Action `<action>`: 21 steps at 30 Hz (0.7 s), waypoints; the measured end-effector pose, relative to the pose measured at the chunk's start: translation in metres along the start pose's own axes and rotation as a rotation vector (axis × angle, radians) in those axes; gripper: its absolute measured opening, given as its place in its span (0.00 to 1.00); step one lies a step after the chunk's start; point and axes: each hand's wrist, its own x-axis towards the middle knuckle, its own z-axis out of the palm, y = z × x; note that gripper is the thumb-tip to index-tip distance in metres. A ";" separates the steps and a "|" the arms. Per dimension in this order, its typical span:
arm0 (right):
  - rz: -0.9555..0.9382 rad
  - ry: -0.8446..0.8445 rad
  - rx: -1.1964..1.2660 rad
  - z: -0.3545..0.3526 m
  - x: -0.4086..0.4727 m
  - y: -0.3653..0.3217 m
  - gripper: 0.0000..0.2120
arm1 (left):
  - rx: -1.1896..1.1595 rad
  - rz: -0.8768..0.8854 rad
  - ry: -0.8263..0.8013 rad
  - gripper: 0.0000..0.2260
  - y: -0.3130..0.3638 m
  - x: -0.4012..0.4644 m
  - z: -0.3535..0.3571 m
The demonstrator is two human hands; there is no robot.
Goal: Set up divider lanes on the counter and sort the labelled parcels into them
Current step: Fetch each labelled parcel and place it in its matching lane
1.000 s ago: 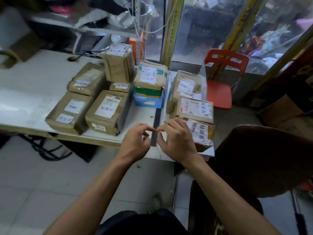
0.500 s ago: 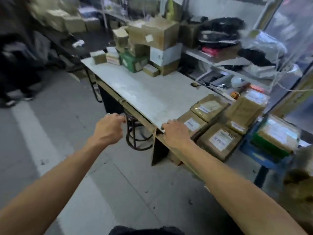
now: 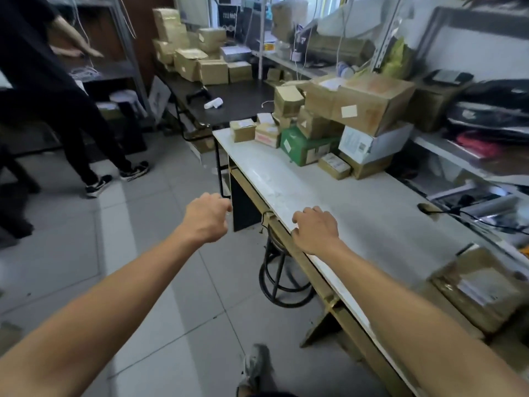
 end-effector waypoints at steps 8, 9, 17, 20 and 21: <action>0.016 -0.042 0.006 -0.007 0.167 0.005 0.18 | 0.006 -0.008 -0.046 0.17 -0.034 0.148 -0.001; 0.010 -0.050 0.008 -0.005 0.182 0.001 0.17 | 0.009 -0.015 -0.051 0.17 -0.041 0.162 0.001; -0.060 -0.133 -0.033 0.021 0.324 -0.026 0.16 | 0.009 -0.016 -0.135 0.14 -0.109 0.299 0.033; -0.044 -0.148 -0.028 0.024 0.387 -0.032 0.16 | -0.001 -0.009 -0.158 0.14 -0.139 0.361 0.043; -0.024 -0.158 -0.012 0.024 0.406 -0.033 0.15 | -0.007 -0.003 -0.174 0.14 -0.148 0.382 0.045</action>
